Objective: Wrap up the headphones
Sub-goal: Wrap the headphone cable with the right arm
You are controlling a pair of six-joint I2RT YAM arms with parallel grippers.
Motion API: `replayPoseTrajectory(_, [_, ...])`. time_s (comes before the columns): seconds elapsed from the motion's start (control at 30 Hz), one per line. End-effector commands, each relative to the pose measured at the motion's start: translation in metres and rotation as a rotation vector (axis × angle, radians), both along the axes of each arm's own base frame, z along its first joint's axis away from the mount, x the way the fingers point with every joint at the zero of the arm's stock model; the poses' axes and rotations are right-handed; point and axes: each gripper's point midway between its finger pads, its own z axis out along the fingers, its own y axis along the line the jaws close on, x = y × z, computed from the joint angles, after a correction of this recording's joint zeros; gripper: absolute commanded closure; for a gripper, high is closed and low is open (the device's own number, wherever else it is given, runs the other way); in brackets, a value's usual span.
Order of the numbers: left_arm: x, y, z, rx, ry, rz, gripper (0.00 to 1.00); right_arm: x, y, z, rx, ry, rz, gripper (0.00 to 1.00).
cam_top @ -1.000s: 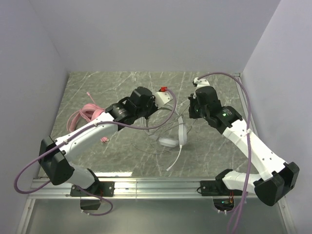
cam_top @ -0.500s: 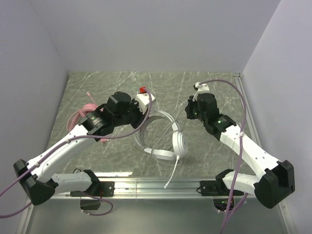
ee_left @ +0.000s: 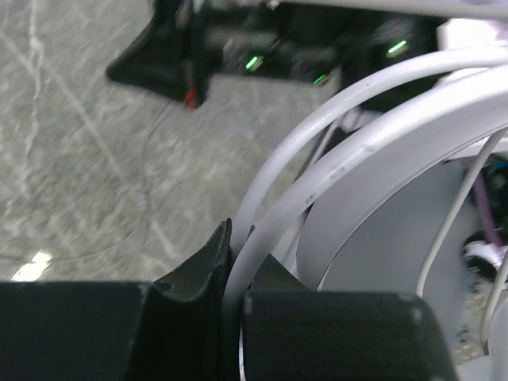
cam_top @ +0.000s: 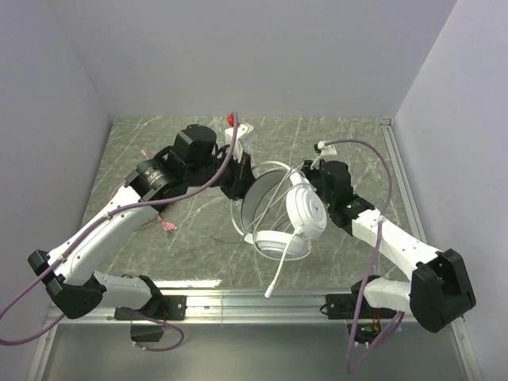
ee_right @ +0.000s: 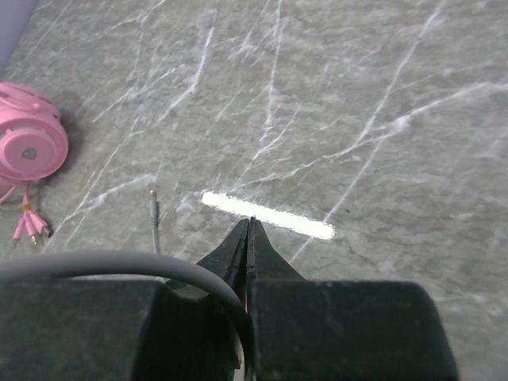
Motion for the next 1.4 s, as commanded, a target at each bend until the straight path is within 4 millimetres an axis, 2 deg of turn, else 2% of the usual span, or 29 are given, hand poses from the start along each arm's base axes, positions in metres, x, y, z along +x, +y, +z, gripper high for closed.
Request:
replayPoseTrajectory(0.0, [-0.024,-0.014,0.081,-0.23,0.007,-0.076,1.0,0.007,0.016,0.008,0.101,-0.054,0.052,0.94])
replayPoseTrajectory(0.1, [-0.019,-0.02,0.096,-0.252,0.016,-0.07,1.0,0.005,0.024,0.003,0.144,-0.054,0.082,0.94])
replayPoseTrajectory(0.3, [-0.005,-0.029,0.108,-0.276,0.054,-0.014,1.0,-0.001,0.042,-0.014,0.201,-0.027,0.153,0.96])
replayPoseTrajectory(0.37, [0.001,-0.03,0.109,-0.267,0.061,0.021,1.0,-0.003,0.047,-0.019,0.222,-0.018,0.164,1.0])
replayPoseTrajectory(0.47, [0.033,-0.024,0.102,-0.234,0.055,0.197,1.0,-0.008,0.058,-0.024,0.245,0.014,0.2,1.0])
replayPoseTrajectory(0.5, [0.048,-0.019,0.102,-0.225,0.045,0.291,1.0,-0.01,0.061,-0.026,0.246,0.023,0.206,1.0])
replayPoseTrajectory(0.6, [0.075,-0.006,0.101,-0.22,0.023,0.445,1.0,-0.024,0.068,-0.028,0.262,0.04,0.226,1.0])
replayPoseTrajectory(0.63, [0.091,0.005,0.098,-0.212,0.011,0.524,1.0,-0.033,0.07,-0.035,0.262,0.057,0.235,1.0])
replayPoseTrajectory(0.7, [0.108,0.016,0.092,-0.208,0.016,0.602,1.0,-0.045,0.074,-0.031,0.292,0.055,0.246,1.0])
replayPoseTrajectory(0.73, [0.124,0.029,0.09,-0.216,0.018,0.661,1.0,-0.054,0.073,-0.039,0.292,0.071,0.248,1.0])
replayPoseTrajectory(0.8, [0.141,0.039,0.08,-0.222,0.05,0.71,1.0,-0.07,0.08,-0.031,0.32,0.051,0.271,1.0])
replayPoseTrajectory(0.83, [0.155,0.05,0.08,-0.237,0.041,0.751,1.0,-0.079,0.082,-0.035,0.322,0.058,0.279,1.0])
replayPoseTrajectory(0.93, [0.185,0.074,0.066,-0.232,0.051,0.87,1.0,-0.104,0.095,-0.027,0.317,0.052,0.339,1.0])
replayPoseTrajectory(0.97, [0.192,0.078,0.062,-0.239,0.069,0.899,1.0,-0.111,0.1,-0.026,0.309,0.055,0.365,1.0])
replayPoseTrajectory(1.0, [0.203,0.08,0.053,-0.228,0.08,0.924,1.0,-0.126,0.11,-0.026,0.295,0.065,0.41,1.0])
replayPoseTrajectory(1.03, [0.211,0.088,0.049,-0.225,0.083,0.964,1.0,-0.128,0.112,-0.024,0.283,0.06,0.401,1.0])
replayPoseTrajectory(1.1, [0.229,0.104,0.041,-0.195,0.058,1.067,1.0,-0.145,0.119,-0.022,0.265,0.069,0.438,1.0])
replayPoseTrajectory(1.23, [0.248,0.133,0.028,-0.132,-0.015,1.245,1.0,-0.167,0.117,-0.011,0.24,0.068,0.502,1.0])
replayPoseTrajectory(1.27, [0.251,0.138,0.018,-0.101,-0.022,1.28,1.0,-0.17,0.117,-0.009,0.231,0.071,0.512,1.0])
replayPoseTrajectory(1.3, [0.255,0.155,0.015,-0.073,-0.06,1.368,1.0,-0.17,0.118,0.0,0.228,0.064,0.523,1.0])
replayPoseTrajectory(1.33, [0.256,0.162,0.01,-0.049,-0.074,1.406,1.0,-0.173,0.116,0.006,0.215,0.052,0.535,1.0])
replayPoseTrajectory(1.37, [0.258,0.17,-0.001,0.012,-0.098,1.433,1.0,-0.177,0.111,-0.001,0.175,0.085,0.537,1.0])
